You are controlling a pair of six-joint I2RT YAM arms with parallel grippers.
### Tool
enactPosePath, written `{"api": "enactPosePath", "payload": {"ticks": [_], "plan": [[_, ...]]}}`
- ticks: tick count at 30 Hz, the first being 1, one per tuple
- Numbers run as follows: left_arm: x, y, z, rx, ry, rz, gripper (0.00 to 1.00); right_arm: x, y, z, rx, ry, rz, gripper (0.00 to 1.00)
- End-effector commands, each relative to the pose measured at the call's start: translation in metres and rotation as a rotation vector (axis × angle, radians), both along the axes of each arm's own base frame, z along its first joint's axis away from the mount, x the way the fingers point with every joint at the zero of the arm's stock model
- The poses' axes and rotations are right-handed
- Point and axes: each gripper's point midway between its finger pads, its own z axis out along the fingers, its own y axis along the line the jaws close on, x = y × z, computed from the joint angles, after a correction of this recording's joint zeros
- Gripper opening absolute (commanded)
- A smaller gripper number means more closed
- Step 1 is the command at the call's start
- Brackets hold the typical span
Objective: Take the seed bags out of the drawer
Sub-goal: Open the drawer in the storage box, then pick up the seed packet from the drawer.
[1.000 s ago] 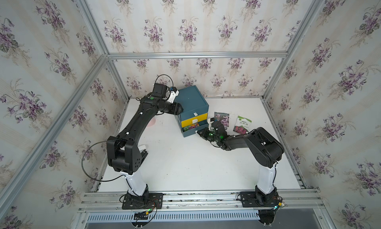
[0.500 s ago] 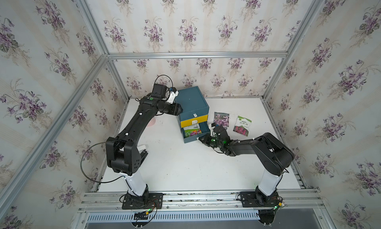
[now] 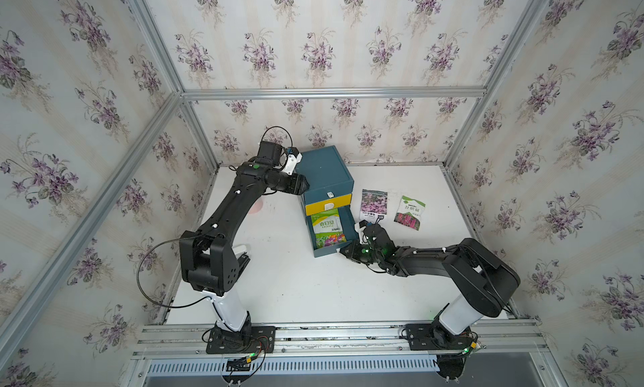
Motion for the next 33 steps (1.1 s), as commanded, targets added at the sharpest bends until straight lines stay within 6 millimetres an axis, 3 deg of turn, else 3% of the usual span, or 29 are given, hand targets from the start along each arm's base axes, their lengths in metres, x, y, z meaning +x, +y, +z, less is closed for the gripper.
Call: {"api": "enactPosePath", "payload": {"ticks": [1, 25, 29, 33], "plan": [[-0.018, 0.013, -0.026, 0.08, 0.118, 0.017, 0.68, -0.009, -0.008, -0.008, -0.035, 0.033, -0.008, 0.0], [-0.019, 0.013, -0.026, 0.083, 0.114, 0.013, 0.68, -0.02, -0.017, -0.007, -0.087, 0.052, 0.002, 0.0], [-0.019, 0.013, -0.027, 0.082, 0.115, 0.013, 0.68, -0.02, -0.018, -0.001, -0.098, 0.039, 0.006, 0.27], [-0.019, 0.012, -0.026, 0.082, 0.112, 0.013, 0.68, -0.019, -0.023, 0.011, -0.123, 0.016, -0.001, 0.43]]}}
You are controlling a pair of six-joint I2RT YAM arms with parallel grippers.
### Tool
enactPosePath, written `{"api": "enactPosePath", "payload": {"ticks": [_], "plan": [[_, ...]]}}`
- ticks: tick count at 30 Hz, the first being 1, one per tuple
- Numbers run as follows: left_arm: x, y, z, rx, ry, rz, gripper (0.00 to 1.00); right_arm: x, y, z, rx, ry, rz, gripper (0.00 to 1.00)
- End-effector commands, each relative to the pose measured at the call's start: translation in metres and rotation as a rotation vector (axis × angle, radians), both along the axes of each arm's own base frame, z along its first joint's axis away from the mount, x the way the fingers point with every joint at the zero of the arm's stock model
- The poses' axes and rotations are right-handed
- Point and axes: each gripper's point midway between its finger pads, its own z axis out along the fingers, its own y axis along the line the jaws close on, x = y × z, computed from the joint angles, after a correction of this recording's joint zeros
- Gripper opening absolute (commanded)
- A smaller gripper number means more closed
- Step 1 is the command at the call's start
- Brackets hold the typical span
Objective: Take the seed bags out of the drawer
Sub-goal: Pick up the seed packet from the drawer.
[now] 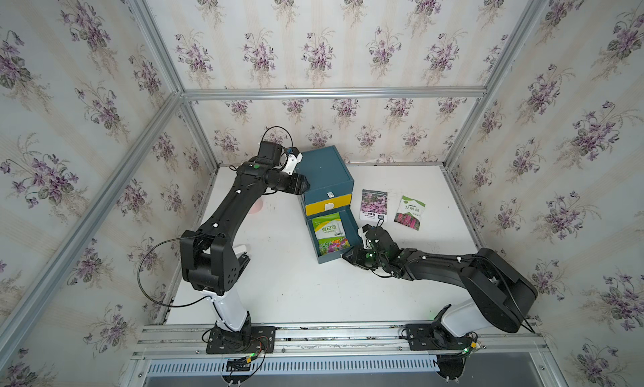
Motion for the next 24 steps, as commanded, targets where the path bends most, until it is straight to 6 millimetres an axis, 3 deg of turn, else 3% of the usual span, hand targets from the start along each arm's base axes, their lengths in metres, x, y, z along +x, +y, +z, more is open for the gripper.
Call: {"api": "enactPosePath", "payload": {"ticks": [1, 8, 14, 20, 24], "plan": [[-0.02, 0.014, -0.025, 0.089, 0.112, 0.018, 0.68, 0.0, -0.007, 0.006, -0.049, -0.02, 0.003, 0.45], [-0.02, 0.015, -0.025, 0.093, 0.111, 0.017, 0.68, 0.009, -0.008, 0.042, -0.097, -0.096, 0.043, 0.57], [-0.021, 0.016, -0.024, 0.094, 0.107, 0.016, 0.68, 0.036, 0.002, 0.063, -0.144, -0.15, 0.103, 0.67], [-0.021, 0.016, -0.025, 0.094, 0.108, 0.017, 0.68, 0.071, 0.01, 0.066, -0.205, -0.159, 0.134, 0.78], [-0.021, 0.015, -0.026, 0.093, 0.113, 0.016, 0.68, 0.088, 0.012, 0.056, -0.247, -0.134, 0.147, 0.79]]}}
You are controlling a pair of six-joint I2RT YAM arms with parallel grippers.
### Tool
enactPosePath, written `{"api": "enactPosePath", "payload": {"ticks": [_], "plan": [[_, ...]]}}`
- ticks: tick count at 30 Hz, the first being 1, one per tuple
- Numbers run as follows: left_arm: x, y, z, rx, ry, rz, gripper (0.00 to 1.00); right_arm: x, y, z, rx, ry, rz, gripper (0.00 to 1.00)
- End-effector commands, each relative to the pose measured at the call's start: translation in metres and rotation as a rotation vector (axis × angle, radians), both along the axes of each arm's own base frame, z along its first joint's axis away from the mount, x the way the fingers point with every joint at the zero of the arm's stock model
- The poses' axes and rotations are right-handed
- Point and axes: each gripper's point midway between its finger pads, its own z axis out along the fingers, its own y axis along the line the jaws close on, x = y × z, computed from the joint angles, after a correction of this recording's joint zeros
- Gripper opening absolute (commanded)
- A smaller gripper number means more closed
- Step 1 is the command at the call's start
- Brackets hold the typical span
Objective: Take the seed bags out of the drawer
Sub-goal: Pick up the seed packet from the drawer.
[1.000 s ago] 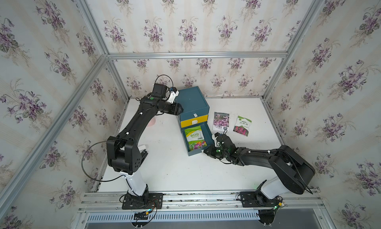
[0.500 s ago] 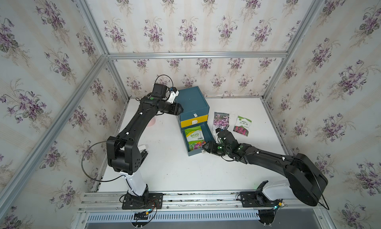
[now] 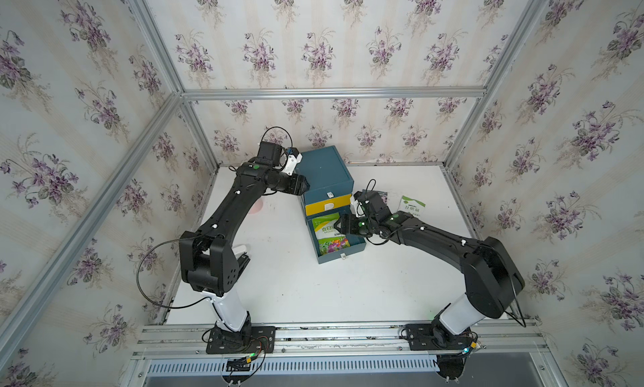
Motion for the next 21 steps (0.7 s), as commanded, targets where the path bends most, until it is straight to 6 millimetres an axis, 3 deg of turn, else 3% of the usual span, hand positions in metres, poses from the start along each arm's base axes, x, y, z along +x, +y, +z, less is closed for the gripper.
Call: {"api": "enactPosePath", "payload": {"ticks": [1, 10, 21], "plan": [[-0.018, 0.014, -0.026, 0.092, 0.111, 0.015, 0.68, 0.003, -0.002, -0.015, -0.074, 0.028, 0.04, 0.77], [-0.018, 0.013, -0.027, 0.089, 0.114, 0.013, 0.68, 0.019, 0.007, -0.041, -0.12, 0.071, 0.029, 0.68], [-0.017, 0.014, -0.027, 0.091, 0.114, 0.014, 0.68, 0.017, 0.001, -0.065, -0.207, 0.055, 0.015, 0.66]]}}
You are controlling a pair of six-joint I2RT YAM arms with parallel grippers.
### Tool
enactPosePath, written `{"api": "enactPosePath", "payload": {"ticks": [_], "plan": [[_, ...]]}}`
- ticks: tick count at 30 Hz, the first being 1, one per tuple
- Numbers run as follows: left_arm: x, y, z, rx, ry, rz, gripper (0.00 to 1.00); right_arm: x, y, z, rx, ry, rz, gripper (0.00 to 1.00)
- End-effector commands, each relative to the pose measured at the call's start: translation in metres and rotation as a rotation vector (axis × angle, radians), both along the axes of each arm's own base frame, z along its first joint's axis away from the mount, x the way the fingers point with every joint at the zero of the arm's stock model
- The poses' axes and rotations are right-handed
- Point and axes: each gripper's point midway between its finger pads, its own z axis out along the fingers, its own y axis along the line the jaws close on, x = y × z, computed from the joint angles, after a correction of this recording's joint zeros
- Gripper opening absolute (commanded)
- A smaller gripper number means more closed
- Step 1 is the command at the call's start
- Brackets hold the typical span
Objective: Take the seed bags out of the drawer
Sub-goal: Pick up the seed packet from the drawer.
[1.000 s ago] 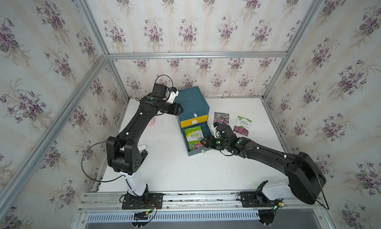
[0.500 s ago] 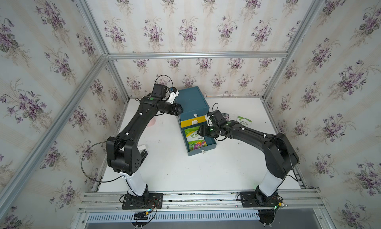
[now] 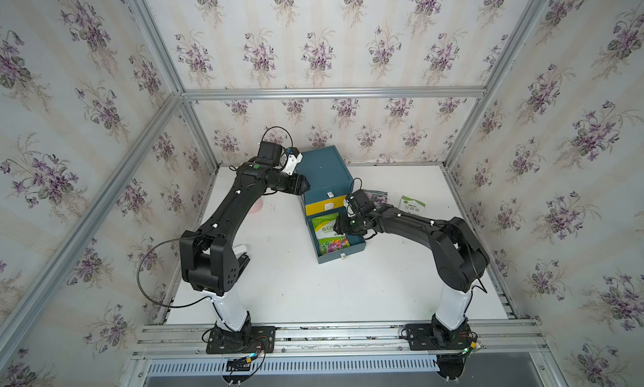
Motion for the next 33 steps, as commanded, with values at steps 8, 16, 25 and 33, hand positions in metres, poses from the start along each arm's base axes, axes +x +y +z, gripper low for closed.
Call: {"api": "enactPosePath", "payload": {"ticks": [8, 16, 25, 33], "plan": [[-0.018, 0.014, -0.028, 0.093, 0.115, 0.015, 0.68, 0.0, -0.003, -0.018, -0.099, -0.042, -0.011, 0.64], [-0.018, 0.014, -0.026, 0.091, 0.11, 0.013, 0.68, -0.002, -0.001, -0.03, -0.142, -0.047, -0.025, 0.63], [-0.019, 0.014, -0.024, 0.092, 0.106, 0.013, 0.68, -0.01, 0.012, -0.042, -0.087, 0.02, 0.015, 0.57], [-0.02, 0.014, -0.025, 0.093, 0.109, 0.009, 0.68, -0.018, 0.018, -0.053, -0.065, 0.072, 0.038, 0.41]]}}
